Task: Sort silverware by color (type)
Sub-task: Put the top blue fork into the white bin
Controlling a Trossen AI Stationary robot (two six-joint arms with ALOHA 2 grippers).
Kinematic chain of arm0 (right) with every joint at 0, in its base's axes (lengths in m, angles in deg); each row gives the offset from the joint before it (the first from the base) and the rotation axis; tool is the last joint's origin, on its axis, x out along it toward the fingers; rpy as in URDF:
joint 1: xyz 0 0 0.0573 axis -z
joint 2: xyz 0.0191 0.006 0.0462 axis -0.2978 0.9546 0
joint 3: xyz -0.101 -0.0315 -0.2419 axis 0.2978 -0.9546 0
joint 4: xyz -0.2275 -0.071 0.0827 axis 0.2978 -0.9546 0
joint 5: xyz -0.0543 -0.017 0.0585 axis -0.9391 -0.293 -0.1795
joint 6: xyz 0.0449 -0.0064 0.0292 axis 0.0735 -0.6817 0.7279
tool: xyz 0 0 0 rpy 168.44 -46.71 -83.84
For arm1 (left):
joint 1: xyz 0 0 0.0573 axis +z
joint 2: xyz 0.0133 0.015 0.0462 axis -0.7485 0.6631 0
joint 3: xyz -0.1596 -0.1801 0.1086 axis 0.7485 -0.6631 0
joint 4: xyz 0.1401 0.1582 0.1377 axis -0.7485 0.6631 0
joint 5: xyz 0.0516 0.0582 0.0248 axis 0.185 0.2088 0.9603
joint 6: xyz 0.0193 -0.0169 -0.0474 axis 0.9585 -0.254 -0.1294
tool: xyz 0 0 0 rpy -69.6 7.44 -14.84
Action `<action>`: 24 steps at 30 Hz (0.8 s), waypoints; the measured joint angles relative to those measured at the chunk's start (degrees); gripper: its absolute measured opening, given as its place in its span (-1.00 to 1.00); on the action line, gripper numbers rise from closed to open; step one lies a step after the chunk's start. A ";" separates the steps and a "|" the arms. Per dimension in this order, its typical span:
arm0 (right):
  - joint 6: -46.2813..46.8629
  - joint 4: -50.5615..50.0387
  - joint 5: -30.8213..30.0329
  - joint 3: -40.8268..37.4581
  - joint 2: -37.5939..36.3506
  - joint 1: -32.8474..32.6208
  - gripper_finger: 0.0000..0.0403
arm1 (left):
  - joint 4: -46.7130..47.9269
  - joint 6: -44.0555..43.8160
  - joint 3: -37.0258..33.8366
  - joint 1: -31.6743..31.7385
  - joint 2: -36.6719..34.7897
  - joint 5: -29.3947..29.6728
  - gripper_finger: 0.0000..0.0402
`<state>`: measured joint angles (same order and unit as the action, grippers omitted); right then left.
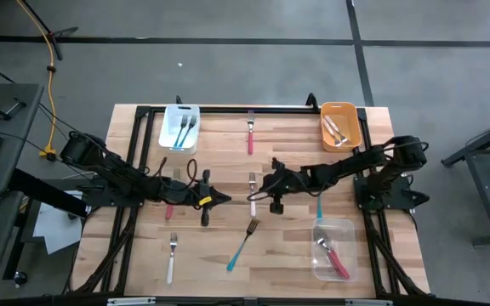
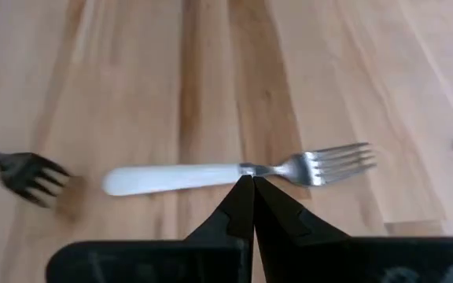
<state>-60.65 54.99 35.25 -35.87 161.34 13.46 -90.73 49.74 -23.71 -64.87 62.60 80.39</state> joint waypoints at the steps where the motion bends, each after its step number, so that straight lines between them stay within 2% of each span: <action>1: -0.50 0.60 0.04 -0.22 0.00 0.72 -1.00 | -0.02 -0.27 -0.37 0.23 0.00 1.04 -1.00; 3: -1.86 2.82 0.44 -0.67 0.00 2.63 -1.00 | 0.15 -1.25 -0.72 1.01 0.00 1.98 -1.00; 8: -5.08 8.44 6.64 -0.84 -0.02 8.34 -1.00 | 0.90 -1.95 -0.74 4.44 -0.09 2.13 -1.00; 12: -7.20 13.79 9.73 -0.69 -0.02 12.34 -1.00 | 6.50 -4.22 -0.74 9.55 -1.68 2.13 -1.00; 17: -8.96 17.33 10.27 -0.64 -0.04 15.87 -1.00 | 12.72 -6.27 -0.76 14.89 -3.28 2.20 -1.00; 20: -9.12 17.48 10.27 -0.64 -0.04 17.43 -1.00 | 13.00 -5.61 -0.76 16.98 -3.41 2.12 -1.00; 24: -9.30 16.54 10.25 -0.66 -0.04 18.59 -1.00 | 13.00 -5.61 -0.69 19.48 -3.39 -2.65 -1.00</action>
<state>-69.95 71.53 45.50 -36.53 161.30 32.06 -77.73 44.14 -24.40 -45.39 59.21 77.74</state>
